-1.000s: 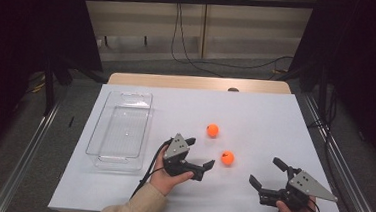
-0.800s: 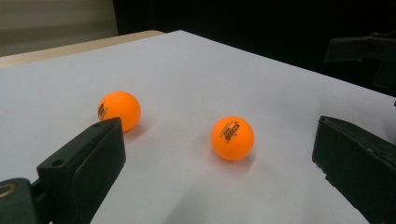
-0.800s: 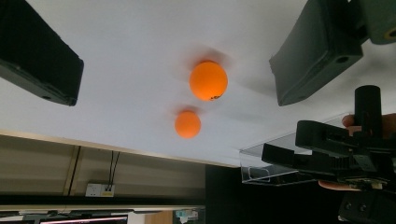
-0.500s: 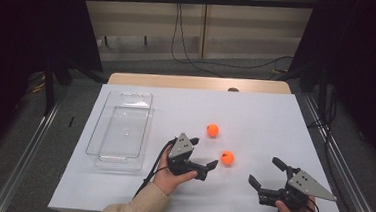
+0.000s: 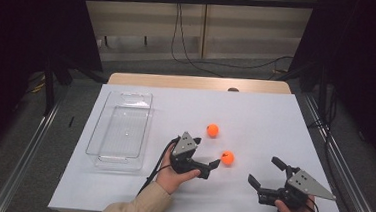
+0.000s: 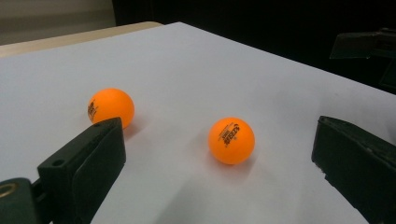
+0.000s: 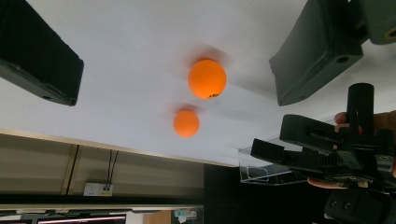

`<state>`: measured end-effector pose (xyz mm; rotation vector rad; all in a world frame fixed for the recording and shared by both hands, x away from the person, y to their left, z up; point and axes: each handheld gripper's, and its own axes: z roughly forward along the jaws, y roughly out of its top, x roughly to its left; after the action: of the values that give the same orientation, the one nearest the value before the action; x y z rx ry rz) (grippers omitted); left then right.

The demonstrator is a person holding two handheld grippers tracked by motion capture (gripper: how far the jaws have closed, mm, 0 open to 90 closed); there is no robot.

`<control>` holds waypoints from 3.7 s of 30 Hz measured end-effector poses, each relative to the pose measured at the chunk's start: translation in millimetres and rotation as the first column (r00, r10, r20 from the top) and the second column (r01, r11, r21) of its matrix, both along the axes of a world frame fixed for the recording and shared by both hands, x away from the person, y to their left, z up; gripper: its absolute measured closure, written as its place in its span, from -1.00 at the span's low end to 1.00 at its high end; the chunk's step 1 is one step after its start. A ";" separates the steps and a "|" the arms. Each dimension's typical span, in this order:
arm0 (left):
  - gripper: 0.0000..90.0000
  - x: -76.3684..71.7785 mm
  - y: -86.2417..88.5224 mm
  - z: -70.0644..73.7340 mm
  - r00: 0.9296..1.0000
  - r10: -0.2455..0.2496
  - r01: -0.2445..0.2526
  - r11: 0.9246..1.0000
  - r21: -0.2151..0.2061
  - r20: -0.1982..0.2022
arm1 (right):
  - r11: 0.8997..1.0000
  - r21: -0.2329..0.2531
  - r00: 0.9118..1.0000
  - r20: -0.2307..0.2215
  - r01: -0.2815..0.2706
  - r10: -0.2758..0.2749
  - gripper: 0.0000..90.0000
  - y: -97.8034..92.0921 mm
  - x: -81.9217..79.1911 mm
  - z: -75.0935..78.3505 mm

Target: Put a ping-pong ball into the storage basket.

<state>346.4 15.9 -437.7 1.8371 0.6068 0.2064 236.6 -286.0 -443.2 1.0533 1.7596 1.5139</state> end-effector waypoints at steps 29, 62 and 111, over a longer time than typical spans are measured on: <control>-0.94 9.0 -10.5 -1.2 1.000 -0.007 0.007 0.999 0.048 -0.018 | 1.000 0.002 1.000 0.000 -0.006 0.006 -0.98 1.1 1.0 0.1; -0.94 13.4 -27.2 -0.2 0.998 -0.022 0.028 0.995 0.099 -0.057 | 1.000 0.003 1.000 -0.001 -0.010 0.010 -0.97 1.9 2.1 -0.4; -0.82 23.4 -52.7 -9.3 0.996 -0.019 0.036 0.981 0.193 -0.092 | 1.000 0.003 1.000 -0.003 -0.010 0.010 -0.97 1.9 4.0 -0.8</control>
<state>369.8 -36.8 -447.0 2.0510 0.6416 0.1703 240.6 -284.1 -443.9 1.0501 1.7676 1.5226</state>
